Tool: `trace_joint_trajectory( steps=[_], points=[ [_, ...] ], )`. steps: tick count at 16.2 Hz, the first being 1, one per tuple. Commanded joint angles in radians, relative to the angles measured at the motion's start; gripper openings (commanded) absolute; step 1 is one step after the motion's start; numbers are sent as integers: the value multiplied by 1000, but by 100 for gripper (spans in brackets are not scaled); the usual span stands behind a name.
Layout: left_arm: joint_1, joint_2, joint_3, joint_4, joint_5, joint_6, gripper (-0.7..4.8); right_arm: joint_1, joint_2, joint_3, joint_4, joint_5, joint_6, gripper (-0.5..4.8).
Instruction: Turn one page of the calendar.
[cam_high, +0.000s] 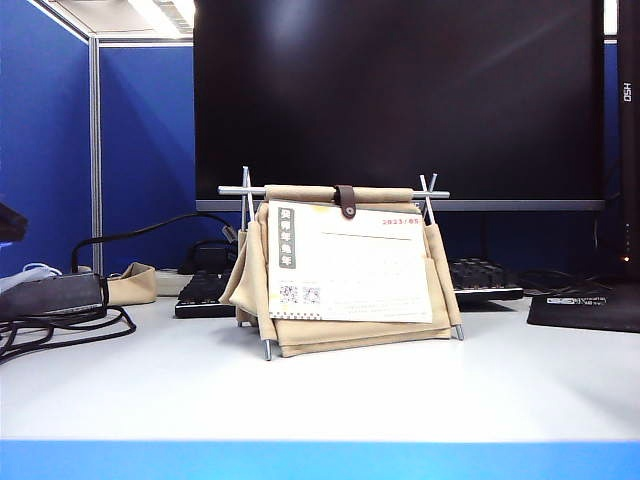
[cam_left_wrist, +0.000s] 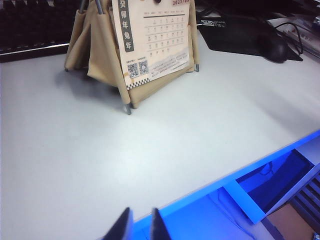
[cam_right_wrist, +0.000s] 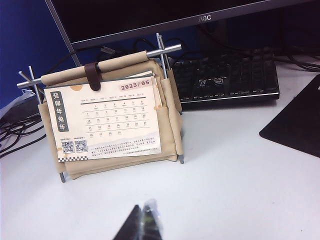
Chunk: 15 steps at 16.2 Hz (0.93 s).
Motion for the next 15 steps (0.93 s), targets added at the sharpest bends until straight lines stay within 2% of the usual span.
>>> trace_joint_trajectory(
  steps=[1, 2, 3, 4, 6, 9, 11, 13, 14, 15],
  points=[
    [1, 2, 6, 13, 4, 4, 57, 1, 1, -6, 52, -40, 2, 0],
    [1, 2, 7, 28, 5, 5, 58, 1, 3, 1, 184, -76, 15, 36],
    [1, 2, 9, 55, 12, 32, 58, 0, 14, 23, 221, -43, 52, 60],
    [1, 2, 15, 56, 27, 59, 59, 0, 33, 45, 220, -10, 57, 78],
    [0, 2, 47, 57, 68, 161, 82, 0, 133, 114, 229, 6, 52, 163],
    [1, 2, 75, 57, 73, 187, 86, -2, 373, 242, 233, -32, 45, 163],
    [0, 2, 82, 58, 74, 187, 86, -18, 648, 375, 252, -142, 0, 204],
    [0, 2, 82, 57, 76, 187, 89, -68, 966, 530, 309, -351, -3, 267],
    [0, 2, 82, 58, 78, 187, 89, -96, 1118, 603, 351, -449, -2, 267],
    [0, 2, 82, 57, 78, 187, 89, -105, 1242, 661, 381, -499, 0, 267]
  ],
)
